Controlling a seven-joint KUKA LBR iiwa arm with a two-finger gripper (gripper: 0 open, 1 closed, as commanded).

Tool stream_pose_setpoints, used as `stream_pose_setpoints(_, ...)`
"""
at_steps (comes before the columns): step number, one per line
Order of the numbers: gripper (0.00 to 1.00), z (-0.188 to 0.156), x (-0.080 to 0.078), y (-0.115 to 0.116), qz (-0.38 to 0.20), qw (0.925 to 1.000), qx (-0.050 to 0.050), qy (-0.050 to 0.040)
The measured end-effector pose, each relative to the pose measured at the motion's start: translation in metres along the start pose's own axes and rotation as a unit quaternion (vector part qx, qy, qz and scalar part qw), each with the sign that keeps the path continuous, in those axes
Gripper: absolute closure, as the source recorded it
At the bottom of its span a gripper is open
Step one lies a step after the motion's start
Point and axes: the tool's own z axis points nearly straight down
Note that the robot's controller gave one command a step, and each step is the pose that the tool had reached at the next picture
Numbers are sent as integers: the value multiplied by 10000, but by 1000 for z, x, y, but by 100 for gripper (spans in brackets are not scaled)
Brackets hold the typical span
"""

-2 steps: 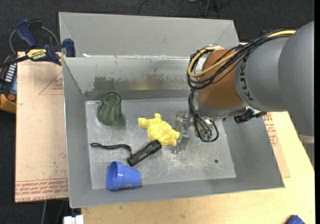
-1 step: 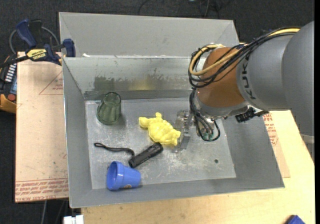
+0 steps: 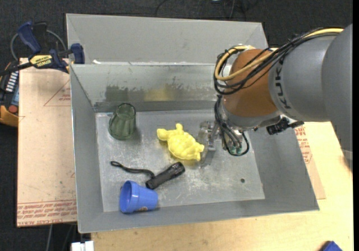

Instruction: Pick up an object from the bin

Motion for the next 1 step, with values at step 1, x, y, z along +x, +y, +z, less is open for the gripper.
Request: stream_pose_setpoints(1, 100, -14, -1, 0, -1, 10000, -3, -11)
